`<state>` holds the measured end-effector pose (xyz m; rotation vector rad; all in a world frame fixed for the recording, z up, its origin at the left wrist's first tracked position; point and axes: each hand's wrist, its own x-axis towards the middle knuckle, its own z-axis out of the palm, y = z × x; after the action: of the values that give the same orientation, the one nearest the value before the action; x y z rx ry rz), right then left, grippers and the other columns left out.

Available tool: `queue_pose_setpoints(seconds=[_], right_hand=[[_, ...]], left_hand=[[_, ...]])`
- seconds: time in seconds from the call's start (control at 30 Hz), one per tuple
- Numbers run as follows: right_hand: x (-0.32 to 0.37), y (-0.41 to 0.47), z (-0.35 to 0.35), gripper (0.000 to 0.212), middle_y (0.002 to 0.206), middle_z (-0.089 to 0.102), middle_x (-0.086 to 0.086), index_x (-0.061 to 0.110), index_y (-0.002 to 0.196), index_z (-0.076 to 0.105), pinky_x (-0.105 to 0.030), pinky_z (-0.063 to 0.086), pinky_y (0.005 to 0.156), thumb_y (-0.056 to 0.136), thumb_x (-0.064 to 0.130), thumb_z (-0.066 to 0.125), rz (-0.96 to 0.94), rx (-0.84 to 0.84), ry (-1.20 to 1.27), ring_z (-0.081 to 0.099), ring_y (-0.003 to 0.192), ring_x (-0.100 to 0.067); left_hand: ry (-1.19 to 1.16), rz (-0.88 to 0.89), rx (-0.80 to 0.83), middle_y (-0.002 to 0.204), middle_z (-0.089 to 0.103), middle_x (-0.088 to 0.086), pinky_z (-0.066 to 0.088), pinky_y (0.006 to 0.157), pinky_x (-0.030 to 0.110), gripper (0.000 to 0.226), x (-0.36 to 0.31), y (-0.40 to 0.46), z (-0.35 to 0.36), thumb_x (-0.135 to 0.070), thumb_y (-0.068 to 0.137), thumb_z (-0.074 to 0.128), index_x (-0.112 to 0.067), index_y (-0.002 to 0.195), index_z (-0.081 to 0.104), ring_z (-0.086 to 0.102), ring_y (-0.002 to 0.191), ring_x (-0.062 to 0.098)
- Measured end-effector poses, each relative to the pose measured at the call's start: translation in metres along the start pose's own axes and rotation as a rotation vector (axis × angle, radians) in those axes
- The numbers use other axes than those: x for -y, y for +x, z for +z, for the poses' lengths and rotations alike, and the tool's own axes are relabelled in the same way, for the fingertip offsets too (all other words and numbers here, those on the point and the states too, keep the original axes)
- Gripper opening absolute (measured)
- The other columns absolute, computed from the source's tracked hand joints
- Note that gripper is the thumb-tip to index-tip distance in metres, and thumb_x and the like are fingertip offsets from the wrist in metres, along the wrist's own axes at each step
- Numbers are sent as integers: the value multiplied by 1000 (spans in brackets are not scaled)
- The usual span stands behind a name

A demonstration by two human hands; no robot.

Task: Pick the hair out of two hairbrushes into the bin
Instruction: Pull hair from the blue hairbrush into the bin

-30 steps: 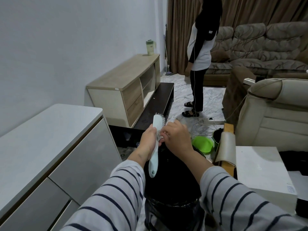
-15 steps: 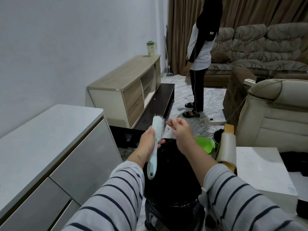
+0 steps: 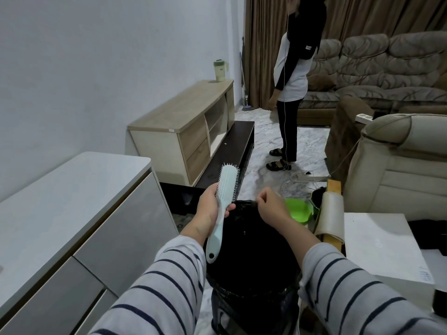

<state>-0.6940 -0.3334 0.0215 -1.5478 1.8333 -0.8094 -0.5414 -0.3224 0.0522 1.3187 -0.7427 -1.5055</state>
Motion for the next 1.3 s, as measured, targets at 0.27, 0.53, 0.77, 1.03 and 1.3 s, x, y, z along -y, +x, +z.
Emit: queue_pose_setpoints(seconds=[0.27, 0.53, 0.77, 1.03, 1.3], right_hand=[[-19, -4, -3, 48, 113, 69, -6, 17, 104, 72, -18, 44, 86, 79, -11, 43, 15, 434, -223, 63, 109, -20], [2, 10, -18, 21, 82, 74, 3, 21, 77, 71, -35, 41, 94, 83, 39, 61, -54, -24, -360, 65, 90, -17], [24, 13, -16, 3, 69, 66, -5, 15, 81, 67, -32, 53, 68, 80, 18, 65, -159, -285, 203, 66, 67, -23], [39, 9, 6, 12, 87, 60, 0, 12, 89, 67, -3, 39, 60, 78, 9, 65, -333, -211, 304, 53, 62, -2], [39, 4, 5, 11, 94, 66, 1, 16, 85, 71, -36, 42, 81, 79, 21, 63, -357, -394, -74, 53, 94, -22]], left_hand=[[-98, -26, 41, 92, 61, 10, 35, 37, 18, 42, -2, -4, -2, -40, 102, 21, -17, 116, 54, 59, 43, 21], [-43, -17, 79, 91, 62, 7, 33, 40, 19, 38, -2, -4, 1, -46, 101, 29, -25, 93, 59, 60, 43, 18], [74, 5, 69, 85, 66, 4, 37, 44, 22, 42, 3, 7, 2, -46, 99, 38, -15, 108, 65, 60, 51, 13], [200, 191, 63, 78, 63, 2, 37, 54, 26, 32, 8, 4, 15, -34, 102, 36, -17, 108, 63, 54, 56, 14], [374, 339, 31, 78, 55, 9, 40, 57, 29, 31, 12, 3, 19, -30, 102, 37, -23, 82, 60, 49, 55, 15]])
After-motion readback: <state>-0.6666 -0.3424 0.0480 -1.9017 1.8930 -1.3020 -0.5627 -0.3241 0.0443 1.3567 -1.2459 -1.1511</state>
